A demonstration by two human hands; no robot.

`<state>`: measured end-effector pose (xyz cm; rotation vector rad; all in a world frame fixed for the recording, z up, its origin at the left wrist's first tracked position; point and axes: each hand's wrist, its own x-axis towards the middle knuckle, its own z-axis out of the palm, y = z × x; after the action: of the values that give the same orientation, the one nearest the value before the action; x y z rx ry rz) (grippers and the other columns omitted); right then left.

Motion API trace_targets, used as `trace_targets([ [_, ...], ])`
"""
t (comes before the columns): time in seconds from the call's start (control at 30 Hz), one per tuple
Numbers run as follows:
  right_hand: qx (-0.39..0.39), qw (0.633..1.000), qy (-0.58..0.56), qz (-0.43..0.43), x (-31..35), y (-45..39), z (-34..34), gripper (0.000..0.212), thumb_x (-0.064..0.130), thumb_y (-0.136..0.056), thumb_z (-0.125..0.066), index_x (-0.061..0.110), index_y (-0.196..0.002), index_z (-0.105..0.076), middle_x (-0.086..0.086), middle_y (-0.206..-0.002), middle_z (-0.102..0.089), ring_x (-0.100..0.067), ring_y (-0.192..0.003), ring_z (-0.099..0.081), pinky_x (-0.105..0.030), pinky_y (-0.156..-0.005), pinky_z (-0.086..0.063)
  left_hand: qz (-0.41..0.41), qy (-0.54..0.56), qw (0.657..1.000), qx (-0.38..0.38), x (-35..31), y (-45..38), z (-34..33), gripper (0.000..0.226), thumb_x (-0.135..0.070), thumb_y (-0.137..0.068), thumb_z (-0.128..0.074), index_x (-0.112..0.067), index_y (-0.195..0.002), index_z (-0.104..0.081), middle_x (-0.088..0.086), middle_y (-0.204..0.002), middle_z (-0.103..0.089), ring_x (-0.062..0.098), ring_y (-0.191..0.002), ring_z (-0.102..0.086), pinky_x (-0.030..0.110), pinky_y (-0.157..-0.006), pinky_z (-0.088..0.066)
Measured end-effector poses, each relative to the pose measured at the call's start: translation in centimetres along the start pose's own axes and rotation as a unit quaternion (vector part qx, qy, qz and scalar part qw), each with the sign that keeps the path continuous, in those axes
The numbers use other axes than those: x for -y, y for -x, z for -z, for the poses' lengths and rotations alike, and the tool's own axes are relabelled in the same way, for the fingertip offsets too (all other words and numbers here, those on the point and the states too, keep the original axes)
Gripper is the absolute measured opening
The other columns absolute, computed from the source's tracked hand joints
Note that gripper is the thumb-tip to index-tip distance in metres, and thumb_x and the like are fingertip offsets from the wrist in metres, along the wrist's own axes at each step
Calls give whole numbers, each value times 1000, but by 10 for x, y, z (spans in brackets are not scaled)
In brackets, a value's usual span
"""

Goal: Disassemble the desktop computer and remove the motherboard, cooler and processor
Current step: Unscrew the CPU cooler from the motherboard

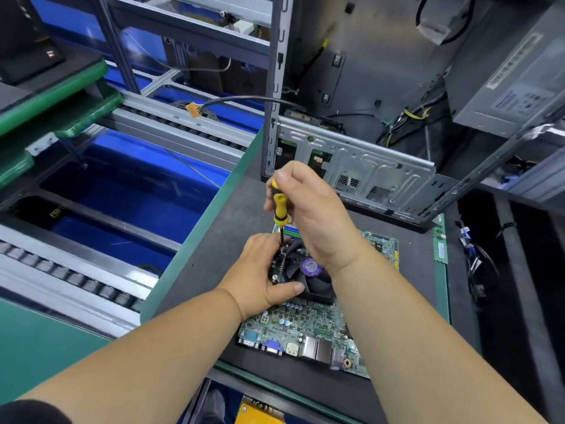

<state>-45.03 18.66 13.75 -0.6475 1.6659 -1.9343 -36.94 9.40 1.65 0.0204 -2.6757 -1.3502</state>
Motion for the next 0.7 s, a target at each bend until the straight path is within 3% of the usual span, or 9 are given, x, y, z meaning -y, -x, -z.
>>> trace_targets([
  [0.1,-140,989,45,22,-3,4,-4,31,38,-92,-47,11,-84,-60,4,-72,-60,-14,-68,-59,-22,-59,-45,5,-8,1000,9,2,-1,0,85,-68,-64,-56,-16,-130,-45,1,-118,-45,15,-117,-35,30,-97,-35],
  [0.2,-233,970,-1,65,-8,8,-11,42,36,-102,-31,16,-76,-56,1,-59,-50,-17,-57,-47,-31,-58,-38,4,-5,1000,4,6,-1,-2,78,-64,-64,-59,-18,-126,-47,-1,-118,-46,14,-119,-35,28,-97,-35],
  [0.37,-85,989,-18,118,-14,10,-27,46,31,-100,-28,8,-65,-47,5,-54,-38,-10,-49,-30,-21,-49,-26,-22,-4,1000,-17,5,-5,-2,44,-49,-66,-60,-24,-101,-49,-3,-96,-44,17,-96,-40,32,-77,-38],
  [0.43,-56,994,-18,96,-10,6,-26,29,25,-95,-36,9,-72,-46,2,-58,-38,-10,-52,-31,-20,-51,-27,-17,-5,1000,-12,5,-4,-2,55,-55,-67,-61,-19,-106,-51,-1,-103,-47,18,-102,-41,31,-83,-39],
  [0.5,-62,996,-20,68,-6,4,-19,16,23,-93,-43,14,-80,-44,-3,-63,-43,-14,-57,-37,-26,-56,-32,-11,-6,1000,-8,5,-1,-2,75,-63,-65,-61,-17,-123,-49,1,-115,-48,16,-113,-38,28,-93,-36],
  [0.6,-95,994,16,42,2,6,-9,17,30,-91,-51,16,-82,-48,-1,-70,-58,-19,-68,-56,-35,-64,-41,2,-4,1000,6,2,0,1,88,-66,-63,-58,-18,-135,-43,0,-123,-45,14,-121,-33,26,-99,-32],
  [0.7,-141,989,24,30,5,6,-6,20,34,-89,-52,15,-83,-53,0,-70,-62,-15,-69,-61,-32,-63,-45,6,-9,1000,9,3,0,-1,92,-67,-63,-57,-16,-138,-41,1,-125,-44,13,-124,-31,25,-101,-31],
])
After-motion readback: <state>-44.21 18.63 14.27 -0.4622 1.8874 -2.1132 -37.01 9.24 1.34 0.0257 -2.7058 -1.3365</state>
